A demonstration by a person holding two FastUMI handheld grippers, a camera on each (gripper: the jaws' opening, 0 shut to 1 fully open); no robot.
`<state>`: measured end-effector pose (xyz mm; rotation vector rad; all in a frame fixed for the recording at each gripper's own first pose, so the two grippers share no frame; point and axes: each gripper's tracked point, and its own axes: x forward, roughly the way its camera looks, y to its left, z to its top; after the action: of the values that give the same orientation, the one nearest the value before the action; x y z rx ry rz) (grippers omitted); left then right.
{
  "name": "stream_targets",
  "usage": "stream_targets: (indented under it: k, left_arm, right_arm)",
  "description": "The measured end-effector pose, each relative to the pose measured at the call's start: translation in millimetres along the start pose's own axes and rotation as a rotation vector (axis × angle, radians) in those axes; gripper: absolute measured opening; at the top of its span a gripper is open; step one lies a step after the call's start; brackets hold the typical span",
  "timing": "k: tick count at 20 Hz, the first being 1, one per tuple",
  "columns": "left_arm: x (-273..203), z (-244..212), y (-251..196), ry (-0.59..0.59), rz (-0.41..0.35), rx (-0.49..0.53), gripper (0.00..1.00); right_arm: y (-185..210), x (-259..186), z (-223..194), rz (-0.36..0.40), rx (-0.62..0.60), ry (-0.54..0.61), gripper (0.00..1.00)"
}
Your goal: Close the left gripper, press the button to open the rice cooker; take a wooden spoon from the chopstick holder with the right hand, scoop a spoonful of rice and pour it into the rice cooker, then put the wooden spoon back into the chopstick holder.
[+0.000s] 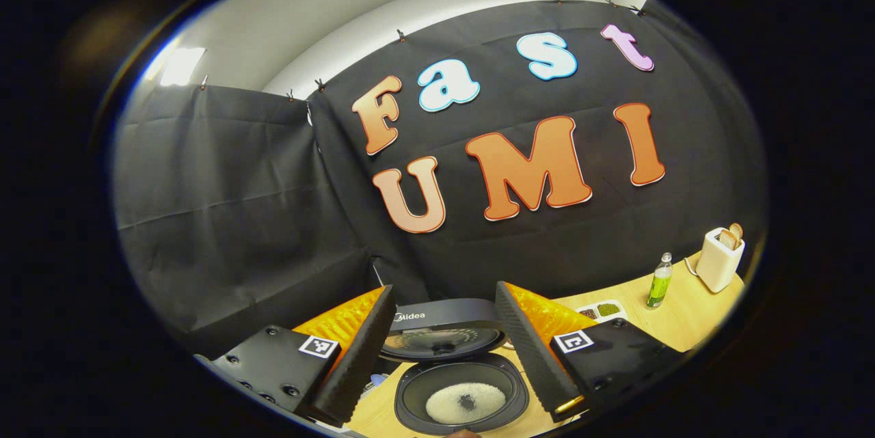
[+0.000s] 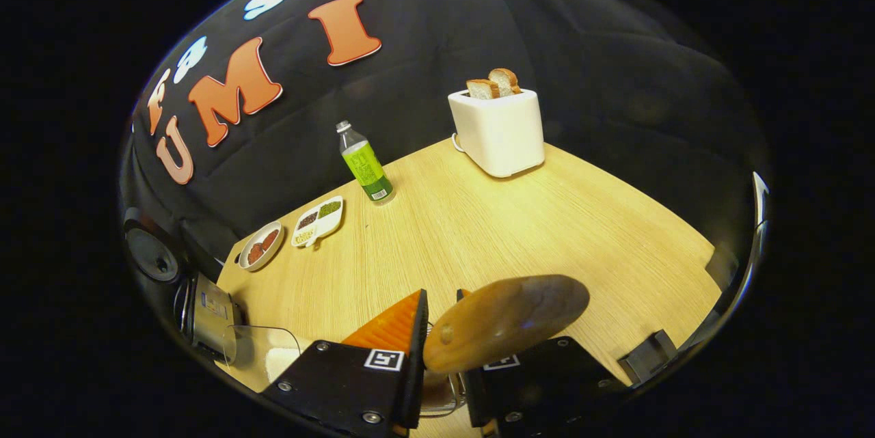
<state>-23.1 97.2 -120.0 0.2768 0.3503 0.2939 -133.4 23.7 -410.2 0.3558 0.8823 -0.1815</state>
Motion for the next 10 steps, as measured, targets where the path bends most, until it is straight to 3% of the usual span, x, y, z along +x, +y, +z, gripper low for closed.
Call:
stream_targets:
  k: [5,8,9,10]
  left_arm:
    - [11,-9,-5,0.016,-0.025,-0.015,0.90]
    - [19,-15,-9,0.021,-0.047,-0.030,0.90]
    - [20,-18,-10,0.025,-0.058,-0.041,1.00]
    - [23,-21,-12,0.028,-0.065,-0.052,0.95]
  right_arm:
    - [8,-8,3,-0.003,0.043,-0.005,0.15]
    - [13,-20,14,0.002,0.016,-0.040,0.14]
    - [15,-25,21,0.003,0.004,-0.053,0.14]
    - [17,-30,27,0.003,-0.010,-0.071,0.13]
